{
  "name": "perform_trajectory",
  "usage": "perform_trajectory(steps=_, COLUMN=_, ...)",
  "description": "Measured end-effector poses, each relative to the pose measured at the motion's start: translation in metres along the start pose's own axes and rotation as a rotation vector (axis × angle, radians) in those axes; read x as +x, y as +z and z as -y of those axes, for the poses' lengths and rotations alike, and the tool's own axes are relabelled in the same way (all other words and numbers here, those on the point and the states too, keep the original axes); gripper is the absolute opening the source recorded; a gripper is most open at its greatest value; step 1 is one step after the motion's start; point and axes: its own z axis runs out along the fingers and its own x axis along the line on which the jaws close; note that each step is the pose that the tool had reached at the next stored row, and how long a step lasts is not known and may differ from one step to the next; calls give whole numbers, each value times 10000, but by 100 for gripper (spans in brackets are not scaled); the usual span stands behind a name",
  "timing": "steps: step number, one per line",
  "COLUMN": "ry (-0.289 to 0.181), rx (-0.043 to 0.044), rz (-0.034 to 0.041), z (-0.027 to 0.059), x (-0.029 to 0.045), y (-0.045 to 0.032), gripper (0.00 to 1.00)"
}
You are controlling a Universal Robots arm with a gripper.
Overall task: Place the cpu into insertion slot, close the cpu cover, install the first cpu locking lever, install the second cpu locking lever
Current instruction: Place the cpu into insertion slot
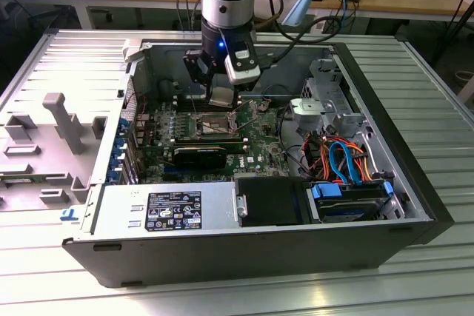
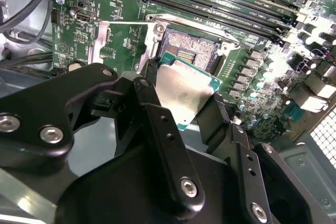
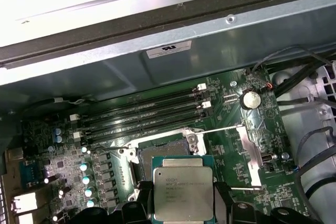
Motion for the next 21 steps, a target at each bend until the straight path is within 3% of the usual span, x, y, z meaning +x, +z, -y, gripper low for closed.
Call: perform_trajectory(steps=21, ry=734, rx=-14, rz=56, z=1, x=0, y=13, gripper=55)
